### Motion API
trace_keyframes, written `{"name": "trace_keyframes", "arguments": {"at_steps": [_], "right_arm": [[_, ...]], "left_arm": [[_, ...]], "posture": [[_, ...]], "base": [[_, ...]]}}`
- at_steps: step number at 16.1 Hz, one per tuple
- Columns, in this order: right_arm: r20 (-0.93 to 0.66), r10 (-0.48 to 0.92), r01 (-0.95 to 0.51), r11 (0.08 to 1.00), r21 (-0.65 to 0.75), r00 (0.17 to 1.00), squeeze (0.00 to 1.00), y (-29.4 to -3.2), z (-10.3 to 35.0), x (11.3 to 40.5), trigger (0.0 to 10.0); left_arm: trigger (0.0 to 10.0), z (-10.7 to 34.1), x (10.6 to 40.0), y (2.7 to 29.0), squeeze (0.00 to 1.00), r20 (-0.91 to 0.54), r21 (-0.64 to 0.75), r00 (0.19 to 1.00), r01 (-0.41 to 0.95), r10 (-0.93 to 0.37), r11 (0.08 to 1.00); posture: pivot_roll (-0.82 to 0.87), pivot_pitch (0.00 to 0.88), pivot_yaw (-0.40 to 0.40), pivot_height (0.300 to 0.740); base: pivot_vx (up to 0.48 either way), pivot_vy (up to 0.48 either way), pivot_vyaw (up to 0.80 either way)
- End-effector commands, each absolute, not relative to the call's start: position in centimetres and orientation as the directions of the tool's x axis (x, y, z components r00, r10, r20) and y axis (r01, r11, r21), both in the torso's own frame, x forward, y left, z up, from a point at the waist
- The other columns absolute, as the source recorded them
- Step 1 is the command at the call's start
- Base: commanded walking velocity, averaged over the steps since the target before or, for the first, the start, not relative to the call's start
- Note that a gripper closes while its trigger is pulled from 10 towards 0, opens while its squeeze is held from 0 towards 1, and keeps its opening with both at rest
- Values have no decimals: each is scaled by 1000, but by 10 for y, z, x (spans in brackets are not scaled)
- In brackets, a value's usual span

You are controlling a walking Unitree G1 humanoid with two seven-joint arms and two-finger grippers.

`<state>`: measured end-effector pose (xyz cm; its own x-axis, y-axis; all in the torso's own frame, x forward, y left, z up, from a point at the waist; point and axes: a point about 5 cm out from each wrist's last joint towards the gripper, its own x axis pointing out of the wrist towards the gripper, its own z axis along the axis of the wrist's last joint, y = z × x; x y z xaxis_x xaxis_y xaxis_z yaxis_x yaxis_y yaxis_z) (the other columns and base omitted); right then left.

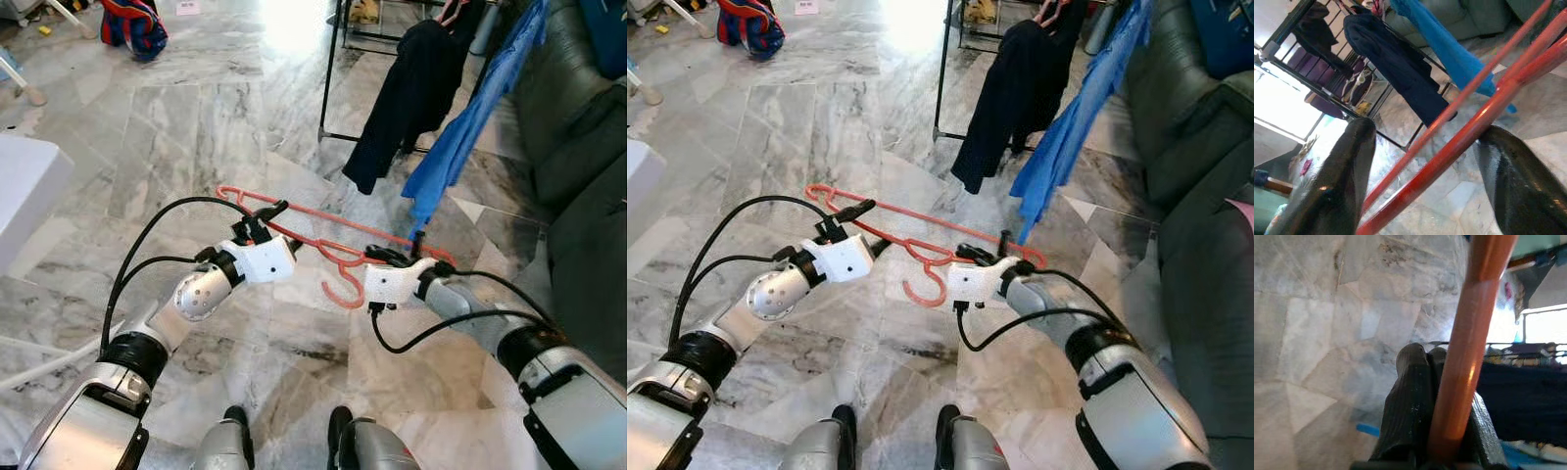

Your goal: Hang hanger

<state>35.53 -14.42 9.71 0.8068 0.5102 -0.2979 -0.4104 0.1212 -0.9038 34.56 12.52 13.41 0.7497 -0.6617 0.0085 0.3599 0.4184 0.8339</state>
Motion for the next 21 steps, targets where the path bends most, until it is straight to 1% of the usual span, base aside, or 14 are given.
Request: {"name": "trace_keyframes", "arguments": {"at_steps": [1,3,6,7,8,11,12,13,14,15,17,18,19,21], "right_arm": [[-308,498,-432,154,-888,810,0,-146,92,352,0],[-309,494,-444,182,-878,813,0,-146,90,351,0],[-308,480,-479,287,-830,821,0,-146,87,350,0],[-294,469,-488,371,-790,833,0,-144,87,351,0],[-283,459,-488,427,-761,842,0,-143,86,350,0],[-276,451,-499,513,-698,849,0,-140,82,348,0],[-274,445,-504,558,-659,853,0,-138,79,346,0],[-273,438,-506,604,-616,856,0,-137,76,344,0],[-265,426,-495,641,-586,865,0,-135,75,343,0],[-262,424,-493,649,-580,867,0,-135,75,342,0],[-238,350,-422,797,-431,906,0,-135,73,343,0],[-238,318,-390,836,-387,918,0,-137,72,343,0],[-235,272,-339,883,-324,933,0,-140,71,344,0],[-223,216,-275,918,-285,951,0,-145,72,345,235]], "left_arm": [[10000,125,339,122,1000,-20,827,723,400,-690,395],[10000,121,337,124,1000,-22,829,727,397,-687,394],[10000,111,333,131,1000,-50,814,730,425,-681,395],[10000,106,330,131,1000,-49,769,735,460,-676,444],[10000,97,325,130,1000,-72,731,728,504,-682,460],[10000,87,317,130,1000,-71,695,740,518,-669,499],[10000,82,315,131,1000,-63,657,764,516,-642,550],[10000,78,314,133,1000,-47,606,801,498,-597,620],[10000,77,316,135,1000,-3,549,857,432,-515,715],[10000,77,316,136,1000,6,538,868,415,-496,733],[10000,76,319,144,1000,66,387,950,257,-305,886],[10000,76,320,150,1000,71,349,971,192,-230,917],[10000,74,321,158,1000,63,266,988,119,-140,957],[10000,73,321,165,1000,48,194,997,47,-57,980]], "posture": [[113,269,-72,740],[110,265,-73,740],[104,257,-77,740],[102,253,-80,740],[101,250,-82,740],[97,246,-86,740],[93,243,-88,740],[91,242,-92,740],[90,240,-93,740],[90,240,-93,740],[86,233,-99,740],[87,232,-102,740],[88,230,-104,740],[87,230,-107,740]], "base": [[0,0,0],[0,0,0],[0,0,0],[0,0,0],[0,0,0],[0,0,0],[0,0,0],[0,0,0],[0,0,0],[0,0,0],[0,0,0],[0,0,0],[0,0,0],[0,0,0]]}}
